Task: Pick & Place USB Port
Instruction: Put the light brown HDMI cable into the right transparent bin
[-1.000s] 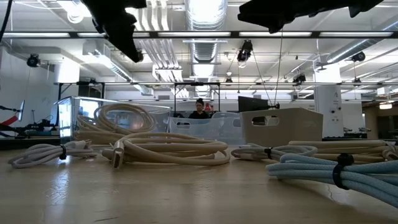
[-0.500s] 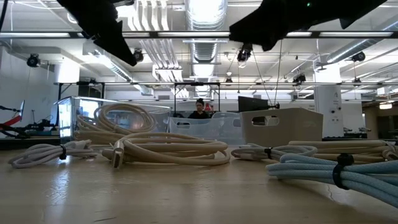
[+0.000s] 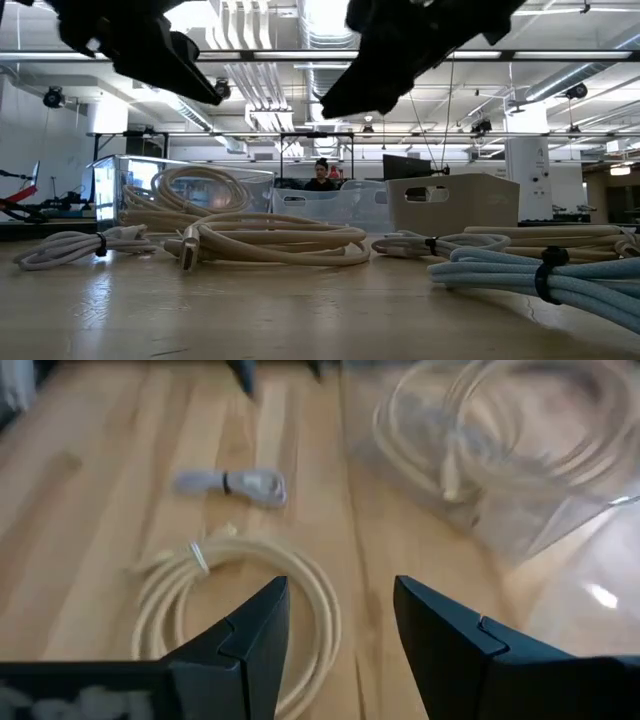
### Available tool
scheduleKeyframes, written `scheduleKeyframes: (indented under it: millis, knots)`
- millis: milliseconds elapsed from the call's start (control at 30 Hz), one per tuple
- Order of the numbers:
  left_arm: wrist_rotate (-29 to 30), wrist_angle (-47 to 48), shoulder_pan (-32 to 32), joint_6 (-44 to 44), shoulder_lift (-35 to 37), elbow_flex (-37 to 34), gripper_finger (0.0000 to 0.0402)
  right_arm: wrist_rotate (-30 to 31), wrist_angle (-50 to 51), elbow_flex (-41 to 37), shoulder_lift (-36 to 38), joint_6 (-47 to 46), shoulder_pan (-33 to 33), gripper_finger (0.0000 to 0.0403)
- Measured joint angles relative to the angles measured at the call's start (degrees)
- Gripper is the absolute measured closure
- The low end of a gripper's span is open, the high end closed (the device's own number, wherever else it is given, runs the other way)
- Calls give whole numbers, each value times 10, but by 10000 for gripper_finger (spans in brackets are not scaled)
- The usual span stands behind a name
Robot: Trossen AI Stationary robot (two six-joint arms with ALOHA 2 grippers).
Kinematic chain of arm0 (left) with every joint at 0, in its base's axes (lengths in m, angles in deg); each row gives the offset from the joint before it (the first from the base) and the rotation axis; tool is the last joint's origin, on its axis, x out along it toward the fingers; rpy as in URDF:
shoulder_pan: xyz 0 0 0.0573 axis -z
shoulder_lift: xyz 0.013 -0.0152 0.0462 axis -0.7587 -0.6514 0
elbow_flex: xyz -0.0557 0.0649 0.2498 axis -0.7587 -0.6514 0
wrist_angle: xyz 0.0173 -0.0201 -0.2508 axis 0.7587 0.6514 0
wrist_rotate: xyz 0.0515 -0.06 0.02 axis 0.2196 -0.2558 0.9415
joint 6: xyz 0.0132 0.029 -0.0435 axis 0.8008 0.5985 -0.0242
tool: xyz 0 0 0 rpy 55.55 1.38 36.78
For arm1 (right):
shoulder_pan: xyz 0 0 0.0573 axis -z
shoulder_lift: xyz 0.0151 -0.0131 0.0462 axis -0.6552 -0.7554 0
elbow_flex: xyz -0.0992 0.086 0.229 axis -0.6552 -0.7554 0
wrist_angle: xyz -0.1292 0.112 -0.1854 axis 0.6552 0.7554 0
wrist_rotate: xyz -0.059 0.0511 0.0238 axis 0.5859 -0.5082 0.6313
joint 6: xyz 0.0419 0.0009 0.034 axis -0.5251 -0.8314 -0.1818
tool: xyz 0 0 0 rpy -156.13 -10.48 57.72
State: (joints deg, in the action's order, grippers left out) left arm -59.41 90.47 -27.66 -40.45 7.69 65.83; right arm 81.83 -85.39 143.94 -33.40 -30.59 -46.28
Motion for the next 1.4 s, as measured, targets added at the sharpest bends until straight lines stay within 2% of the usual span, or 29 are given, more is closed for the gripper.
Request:
scheduleKeyframes:
  millis: [100, 267, 500, 800, 1000, 1167, 1400]
  knots:
    - [-28, -35, -1, 27, 31, -25, 234, -1, 38, 45, -51, 0, 0, 225]
    - [-16, -38, -4, 49, 80, -45, 234, -42, 76, 123, -132, 0, 0, 225]
    - [-15, -39, -6, 90, 116, -48, 234, -39, 179, 225, -225, -1, 0, 225]
    - [-15, -45, -8, 140, 120, -49, 234, -37, 222, 275, -299, 3, 0, 225]
    - [-15, -45, -12, 151, 119, -49, 234, -37, 220, 278, -306, 18, 0, 229]
    - [-15, -49, -14, 150, 119, -49, 234, -37, 220, 277, -306, 30, 0, 267]
    - [-15, -48, -14, 135, 119, -49, 234, -40, 236, 276, -304, 51, 0, 371]
